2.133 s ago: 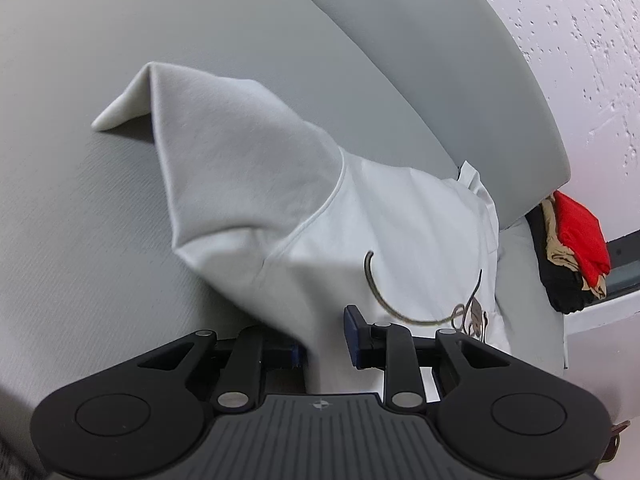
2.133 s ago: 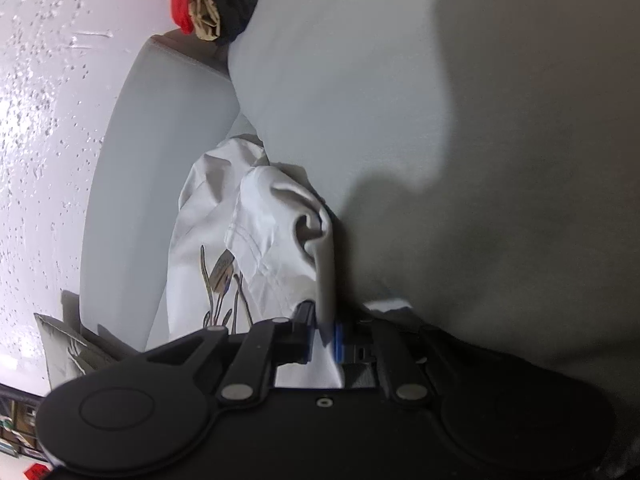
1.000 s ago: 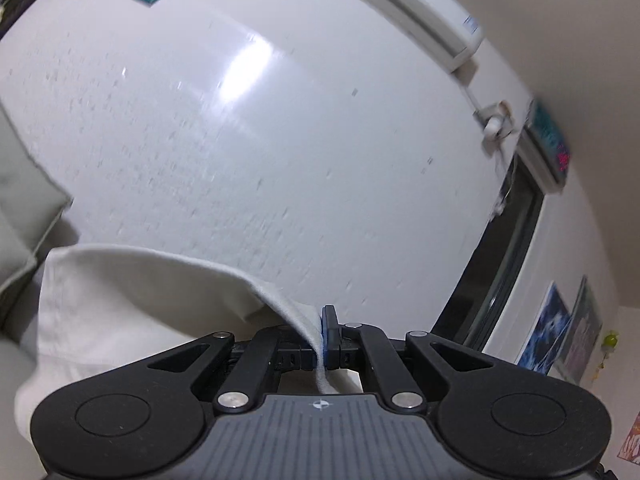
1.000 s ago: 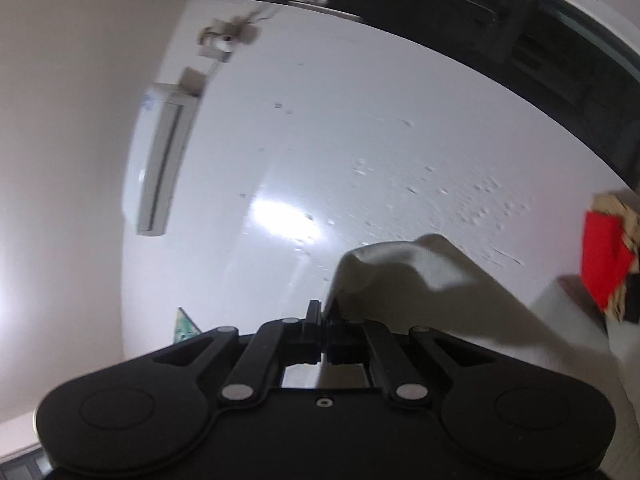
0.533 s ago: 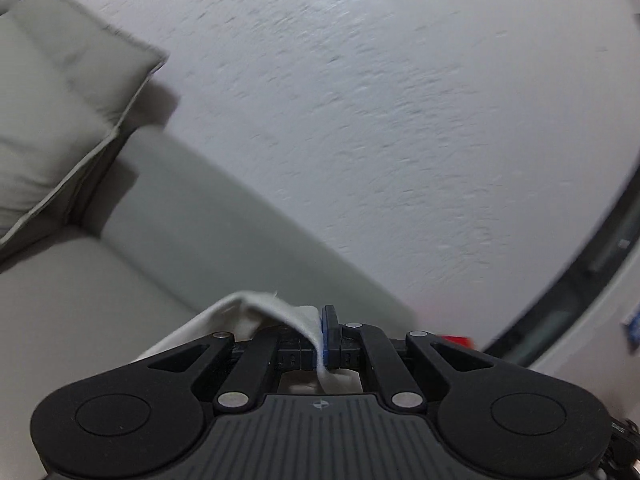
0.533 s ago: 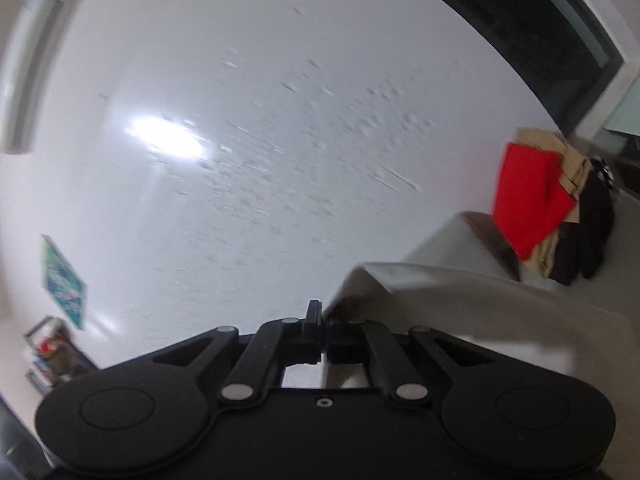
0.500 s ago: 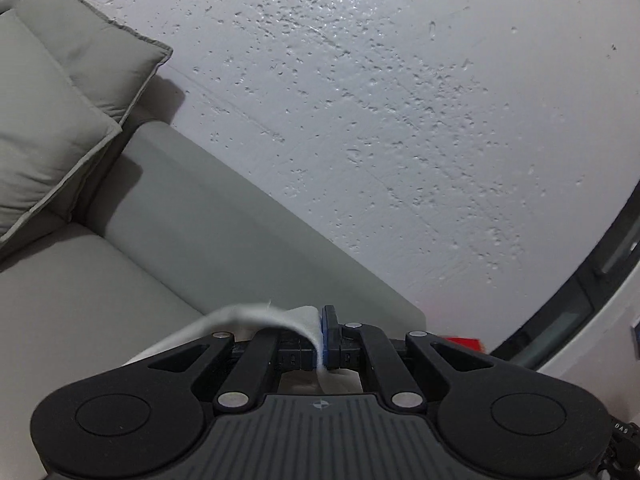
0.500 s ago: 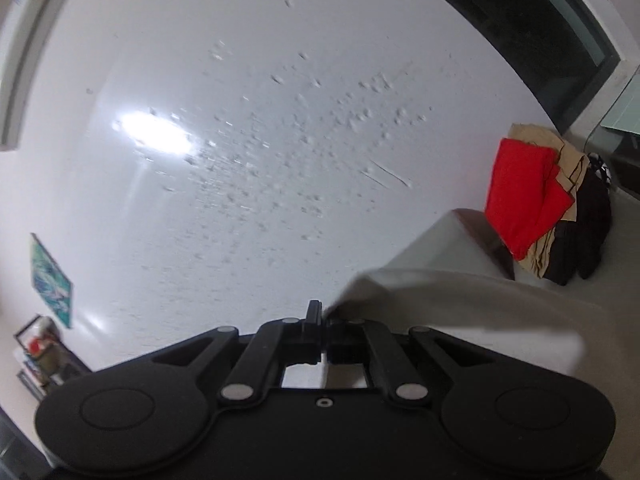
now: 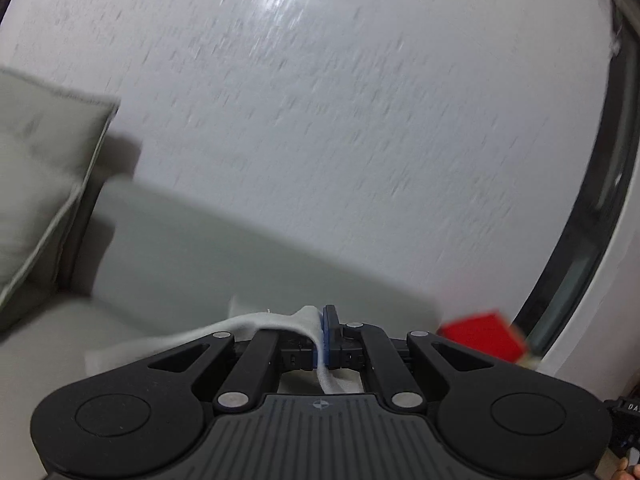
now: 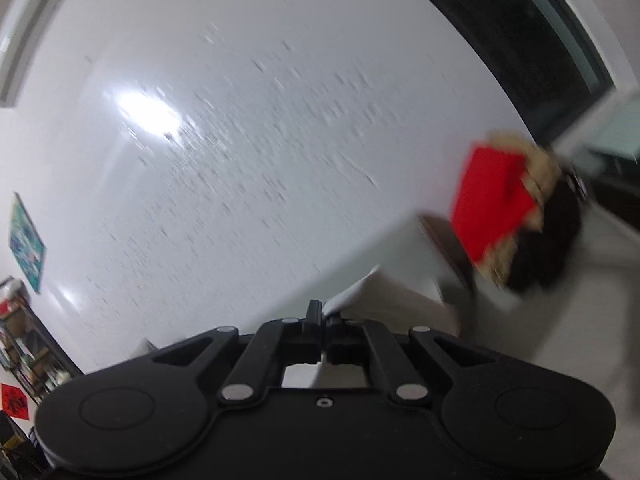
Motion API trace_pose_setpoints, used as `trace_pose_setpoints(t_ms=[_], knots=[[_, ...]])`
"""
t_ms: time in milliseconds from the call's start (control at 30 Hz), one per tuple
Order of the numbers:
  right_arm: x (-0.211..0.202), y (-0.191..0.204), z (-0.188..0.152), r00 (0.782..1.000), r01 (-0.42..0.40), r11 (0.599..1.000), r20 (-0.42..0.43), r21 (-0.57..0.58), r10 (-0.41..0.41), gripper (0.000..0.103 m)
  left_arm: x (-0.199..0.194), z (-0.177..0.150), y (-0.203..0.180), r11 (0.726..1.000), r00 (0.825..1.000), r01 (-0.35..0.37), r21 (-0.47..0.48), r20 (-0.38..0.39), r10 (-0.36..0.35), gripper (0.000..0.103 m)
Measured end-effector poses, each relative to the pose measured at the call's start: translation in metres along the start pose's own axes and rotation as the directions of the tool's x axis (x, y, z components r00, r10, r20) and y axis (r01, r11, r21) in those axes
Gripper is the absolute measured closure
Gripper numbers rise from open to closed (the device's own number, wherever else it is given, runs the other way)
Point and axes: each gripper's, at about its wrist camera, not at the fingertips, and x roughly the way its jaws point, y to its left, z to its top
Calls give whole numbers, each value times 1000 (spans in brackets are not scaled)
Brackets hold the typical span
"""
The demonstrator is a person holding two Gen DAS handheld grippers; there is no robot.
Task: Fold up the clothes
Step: 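Lift the T-shirt high with both grippers and shake it out, then lower the T-shirt onto the sofa with both grippers and open them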
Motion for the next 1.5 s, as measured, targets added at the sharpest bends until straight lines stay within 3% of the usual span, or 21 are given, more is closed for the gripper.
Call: trace_pose_setpoints(t_ms=[100, 267, 333, 400, 467, 733, 833, 900, 967, 1033, 1133, 1233, 1300, 1367, 1433, 1500], knots=[[18, -44, -49, 990, 85, 995, -114, 60, -78, 101, 18, -66, 38, 993, 988, -87, -76, -135, 76, 101], [28, -110, -130, 931, 243, 960, -312, 142, -190, 101, 43, -147, 91, 957, 929, -233, -174, -331, 166, 101], [24, -123, -158, 898, 293, 946, -380, 137, -223, 101, 51, -164, 108, 939, 905, -275, -205, -385, 180, 101], [24, -127, -173, 877, 324, 938, -412, 123, -248, 101, 51, -165, 118, 933, 897, -297, -206, -395, 198, 101], [22, -127, -178, 869, 339, 934, -418, 115, -265, 101, 45, -158, 118, 936, 903, -294, -195, -379, 205, 101], [-12, -87, -143, 909, 283, 954, -344, 95, -236, 101, -19, -121, 88, 965, 950, -213, -151, -263, 168, 102], [-28, -79, -136, 908, 276, 958, -347, 76, -234, 101, -44, -125, 82, 969, 949, -214, -124, -261, 176, 102], [-43, -79, -140, 902, 280, 958, -357, 59, -242, 101, -54, -134, 81, 968, 937, -236, -89, -283, 203, 102], [-50, -83, -150, 886, 302, 953, -380, 39, -265, 101, -54, -146, 82, 961, 914, -269, -59, -330, 235, 101], [-53, -88, -162, 865, 329, 944, -408, 23, -291, 101, -52, -163, 85, 952, 883, -306, -26, -381, 274, 101], [-48, -97, -182, 820, 364, 931, -464, -29, -335, 100, -48, -183, 74, 926, 834, -359, 115, -406, 374, 98], [-57, -96, -188, 804, 370, 927, -482, -53, -348, 94, -61, -185, 65, 907, 817, -363, 212, -395, 419, 92], [-70, -92, -184, 807, 368, 927, -469, -77, -359, 75, -74, -183, 63, 911, 825, -348, 221, -389, 410, 89], [-84, -87, -179, 816, 360, 928, -449, -99, -364, 69, -86, -180, 59, 921, 840, -323, 216, -384, 385, 67], [-92, -83, -178, 825, 343, 933, -440, -111, -355, 62, -90, -182, 52, 940, 857, -281, 196, -389, 337, 63], [-88, -79, -183, 832, 301, 945, -450, -128, -326, 61, -83, -188, 42, 955, 864, -234, 183, -412, 290, 57]])
